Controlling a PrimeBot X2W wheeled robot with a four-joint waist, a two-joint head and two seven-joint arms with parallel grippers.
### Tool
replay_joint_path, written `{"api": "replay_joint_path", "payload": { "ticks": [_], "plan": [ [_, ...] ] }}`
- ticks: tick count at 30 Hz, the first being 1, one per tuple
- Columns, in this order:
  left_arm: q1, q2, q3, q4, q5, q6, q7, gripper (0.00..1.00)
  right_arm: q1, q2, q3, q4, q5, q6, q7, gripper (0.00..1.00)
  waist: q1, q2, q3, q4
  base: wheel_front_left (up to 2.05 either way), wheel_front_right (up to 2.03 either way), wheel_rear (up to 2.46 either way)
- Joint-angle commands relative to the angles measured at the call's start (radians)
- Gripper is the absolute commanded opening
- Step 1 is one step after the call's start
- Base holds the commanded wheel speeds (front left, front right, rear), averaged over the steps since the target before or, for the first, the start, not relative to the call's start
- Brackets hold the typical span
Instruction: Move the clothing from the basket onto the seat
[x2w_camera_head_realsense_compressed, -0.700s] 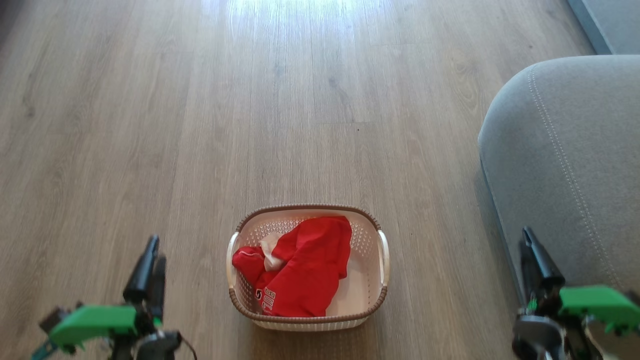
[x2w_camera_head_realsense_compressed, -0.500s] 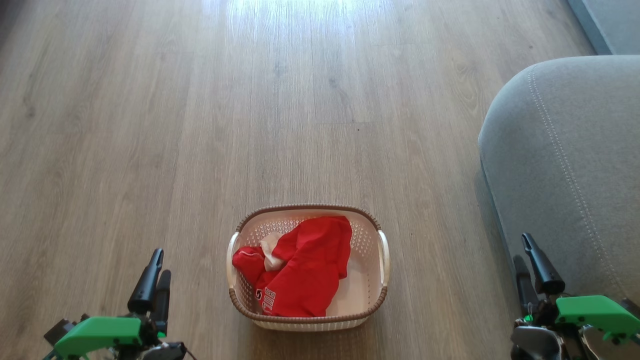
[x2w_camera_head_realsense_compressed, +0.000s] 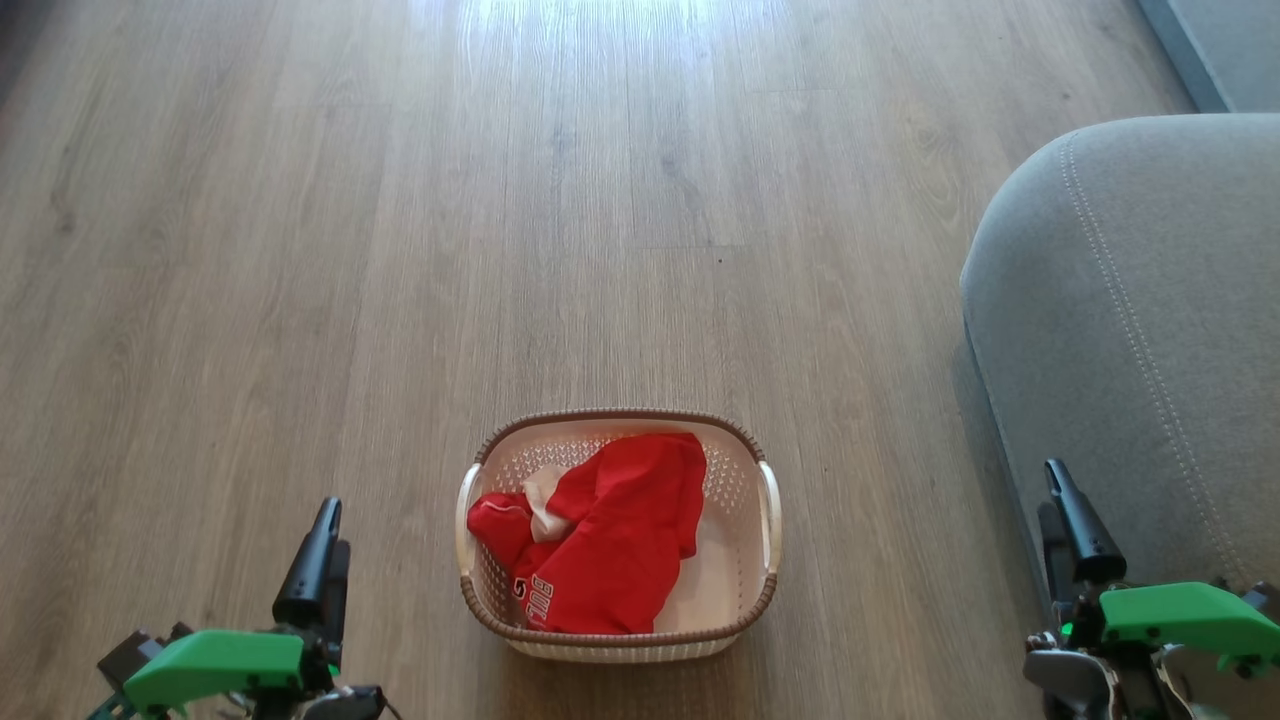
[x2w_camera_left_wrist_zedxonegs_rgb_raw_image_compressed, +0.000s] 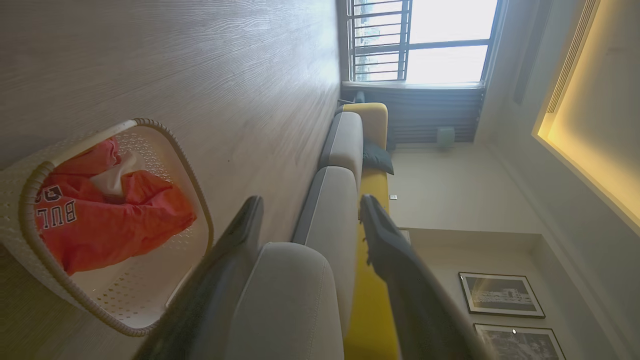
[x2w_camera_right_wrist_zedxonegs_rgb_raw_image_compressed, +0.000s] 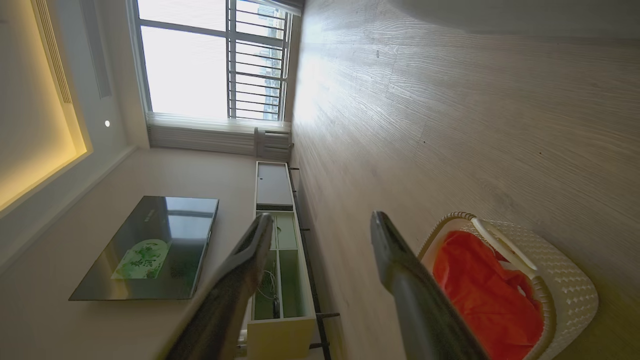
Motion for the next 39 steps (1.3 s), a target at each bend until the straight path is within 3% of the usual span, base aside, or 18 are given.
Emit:
{"api": "replay_joint_path", "payload": {
  "ticks": [1, 13, 39],
  "plan": [
    [-0.045, 0.006, -0.002, -0.036, 0.018, 0.001, -0.011, 1.00, -0.029, -0.006, 0.007, -0.043, -0.026, 0.000, -0.011, 1.00, 0.0000, 0.0000, 0.000, 0.001, 0.00, 0.00, 0.00],
    [-0.043, 0.007, -0.022, -0.045, 0.119, 0.010, -0.043, 1.00, -0.023, -0.007, 0.012, -0.072, -0.171, 0.000, -0.044, 1.00, 0.0000, 0.0000, -0.001, 0.004, 0.00, 0.00, 0.00],
    [-0.038, 0.009, -0.059, -0.090, 0.474, 0.048, -0.119, 1.00, -0.012, -0.011, 0.038, -0.155, -0.665, 0.000, -0.120, 1.00, 0.0000, 0.0000, 0.001, 0.010, 0.00, 0.00, 0.00]
  ]
}}
